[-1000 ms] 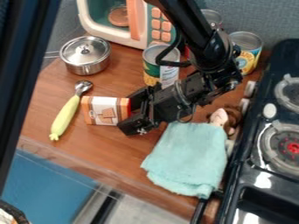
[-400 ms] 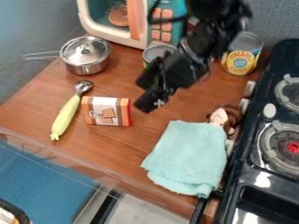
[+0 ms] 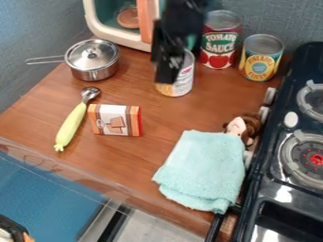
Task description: Moved the box to the center of the table on its side position
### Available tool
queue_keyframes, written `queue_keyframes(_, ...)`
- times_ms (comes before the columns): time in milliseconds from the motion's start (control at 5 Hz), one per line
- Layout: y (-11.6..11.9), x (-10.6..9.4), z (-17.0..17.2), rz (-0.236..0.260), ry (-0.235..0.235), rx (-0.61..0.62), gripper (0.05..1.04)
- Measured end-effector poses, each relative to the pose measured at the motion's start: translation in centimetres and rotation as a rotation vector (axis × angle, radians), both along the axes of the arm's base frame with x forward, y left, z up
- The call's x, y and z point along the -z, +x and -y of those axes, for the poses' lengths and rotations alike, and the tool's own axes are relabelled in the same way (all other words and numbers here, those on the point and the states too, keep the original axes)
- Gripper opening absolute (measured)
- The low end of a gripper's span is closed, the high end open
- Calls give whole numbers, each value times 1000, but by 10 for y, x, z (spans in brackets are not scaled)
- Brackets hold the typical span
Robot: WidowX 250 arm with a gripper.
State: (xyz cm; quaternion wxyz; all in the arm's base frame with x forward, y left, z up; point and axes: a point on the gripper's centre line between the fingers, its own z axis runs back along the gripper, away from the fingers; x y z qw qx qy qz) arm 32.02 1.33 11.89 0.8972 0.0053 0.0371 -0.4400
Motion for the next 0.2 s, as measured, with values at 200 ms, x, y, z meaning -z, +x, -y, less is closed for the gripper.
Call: queue_keyframes(200, -11, 7, -6, 31, -142, -50, 1000)
